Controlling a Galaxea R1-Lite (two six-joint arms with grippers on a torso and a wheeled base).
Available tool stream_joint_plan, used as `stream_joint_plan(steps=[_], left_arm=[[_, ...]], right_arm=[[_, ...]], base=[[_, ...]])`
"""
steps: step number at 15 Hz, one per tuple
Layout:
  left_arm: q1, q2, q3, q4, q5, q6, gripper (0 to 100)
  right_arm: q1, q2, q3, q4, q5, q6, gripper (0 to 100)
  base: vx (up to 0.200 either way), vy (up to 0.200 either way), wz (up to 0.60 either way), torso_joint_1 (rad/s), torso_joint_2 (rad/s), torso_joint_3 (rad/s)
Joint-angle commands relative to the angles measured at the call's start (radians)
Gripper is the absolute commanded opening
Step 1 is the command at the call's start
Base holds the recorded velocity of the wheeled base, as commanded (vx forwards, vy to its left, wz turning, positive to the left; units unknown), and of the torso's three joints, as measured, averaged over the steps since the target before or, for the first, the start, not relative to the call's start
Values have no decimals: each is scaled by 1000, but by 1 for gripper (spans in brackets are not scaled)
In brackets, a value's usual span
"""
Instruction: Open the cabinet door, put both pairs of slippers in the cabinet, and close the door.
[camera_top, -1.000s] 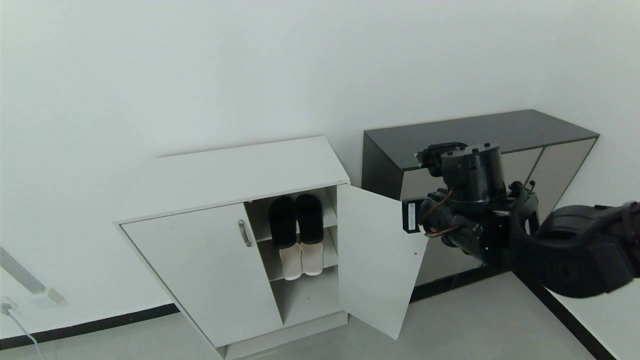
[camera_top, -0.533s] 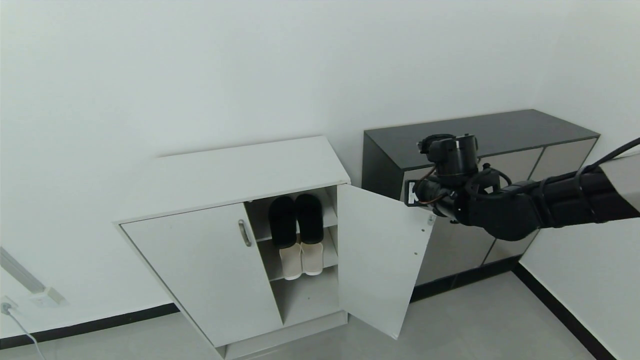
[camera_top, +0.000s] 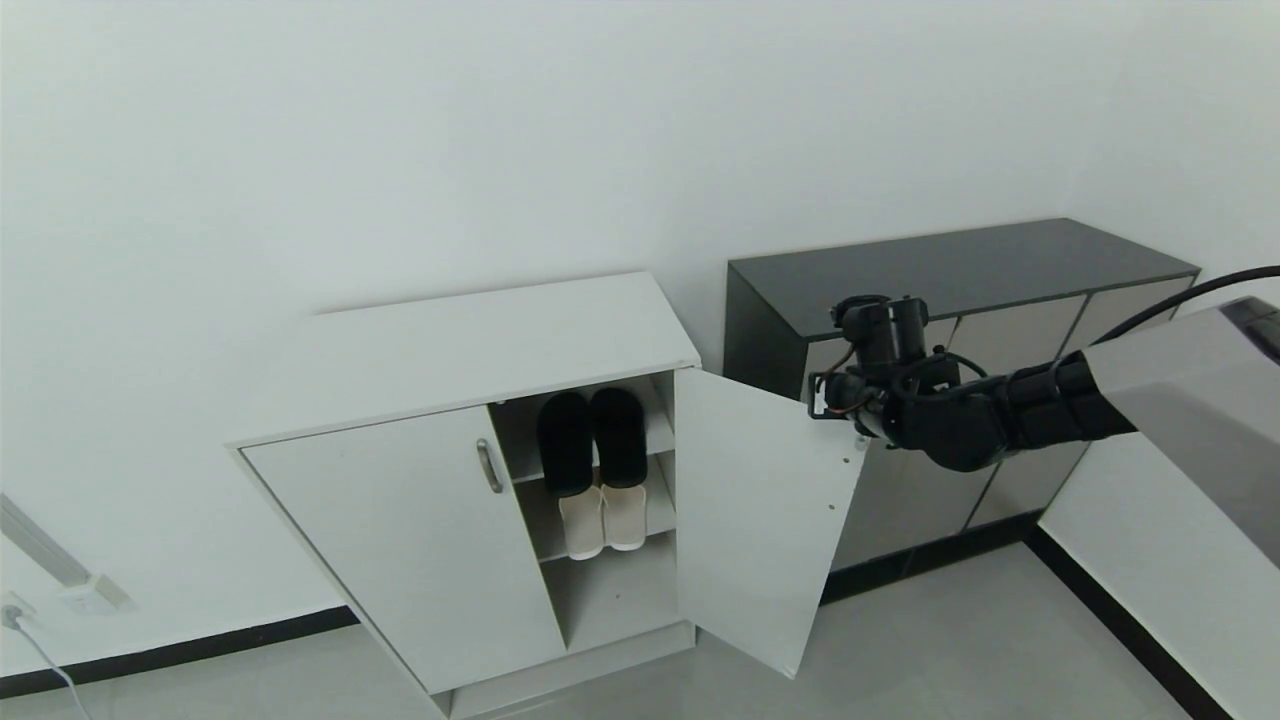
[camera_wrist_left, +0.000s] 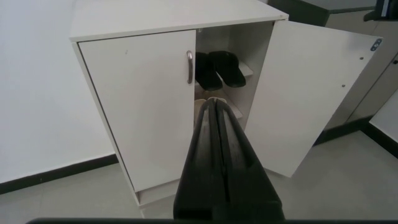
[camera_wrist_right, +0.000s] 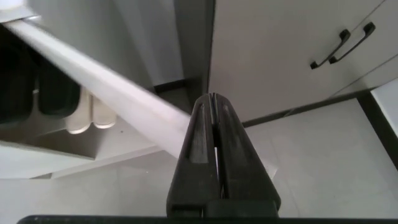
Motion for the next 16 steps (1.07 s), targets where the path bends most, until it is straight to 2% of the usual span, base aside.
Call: stream_joint_plan(steps=[1,8,10,16], left_arm=[[0,0,0,0,0,-1,0],[0,0,0,0,0,-1,0],[0,2,0,0,0,-1,0],[0,2,0,0,0,-1,0]], right_arm=[[-17,59,-36,1,10,1,0],[-20,85,-44,1,12,1,0],[-3,59,-36,41,12,3,0],[125,-42,106,45,13,12,0]], base=[[0,0,0,0,0,0],[0,0,0,0,0,0],[0,0,0,0,0,0],[0,0,0,0,0,0]])
